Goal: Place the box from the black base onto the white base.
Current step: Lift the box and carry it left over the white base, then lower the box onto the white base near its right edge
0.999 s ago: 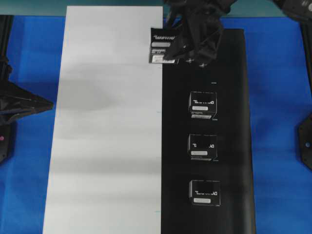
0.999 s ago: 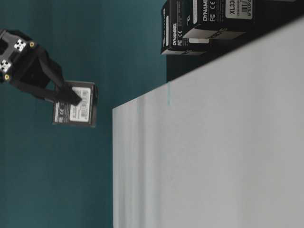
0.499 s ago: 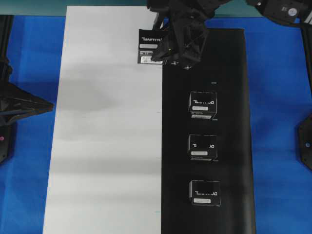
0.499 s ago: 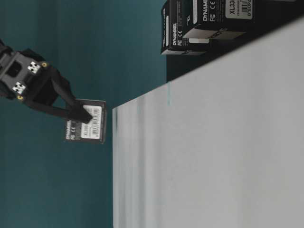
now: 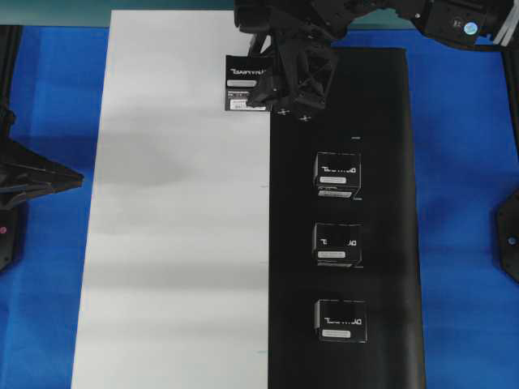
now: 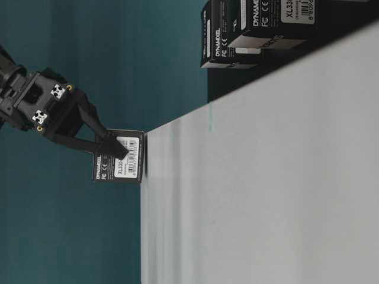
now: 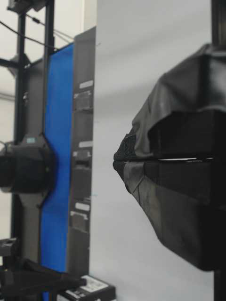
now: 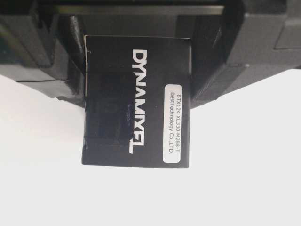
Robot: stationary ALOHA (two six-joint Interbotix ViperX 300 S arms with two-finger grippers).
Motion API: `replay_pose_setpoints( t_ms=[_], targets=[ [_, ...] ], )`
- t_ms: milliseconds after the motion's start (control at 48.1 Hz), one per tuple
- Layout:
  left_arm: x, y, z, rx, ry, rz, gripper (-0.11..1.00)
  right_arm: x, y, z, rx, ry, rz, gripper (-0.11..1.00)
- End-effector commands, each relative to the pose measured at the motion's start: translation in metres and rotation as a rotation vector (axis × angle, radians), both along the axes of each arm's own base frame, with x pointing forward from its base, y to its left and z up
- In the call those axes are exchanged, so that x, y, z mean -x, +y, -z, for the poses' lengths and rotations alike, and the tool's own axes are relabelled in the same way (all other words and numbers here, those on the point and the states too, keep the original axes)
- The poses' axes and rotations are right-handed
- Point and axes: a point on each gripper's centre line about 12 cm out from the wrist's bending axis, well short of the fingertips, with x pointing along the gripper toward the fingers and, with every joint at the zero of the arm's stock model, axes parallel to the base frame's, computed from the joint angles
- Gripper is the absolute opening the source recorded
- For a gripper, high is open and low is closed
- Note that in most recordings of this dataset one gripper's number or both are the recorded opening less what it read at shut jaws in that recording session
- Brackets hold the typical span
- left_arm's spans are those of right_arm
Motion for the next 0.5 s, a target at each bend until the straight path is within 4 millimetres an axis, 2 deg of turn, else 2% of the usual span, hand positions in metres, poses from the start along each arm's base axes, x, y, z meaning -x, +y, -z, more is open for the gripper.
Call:
replay_pose_setpoints(
  t_ms=[0,478],
  targets=[
    [-0.0006,-0.0003,-0.0044,-0.003,-0.012,0.001,-0.06,-0.0058,0.0037,0.0013,0.005,-0.005,-0.01,0.58],
    [-0.0007,-0.0006,-0.0032,-0.003,-0.009,0.003,-0.06,-0.0076,0.0024,0.0066,0.012,0.003,-0.008,0.6]
  ],
)
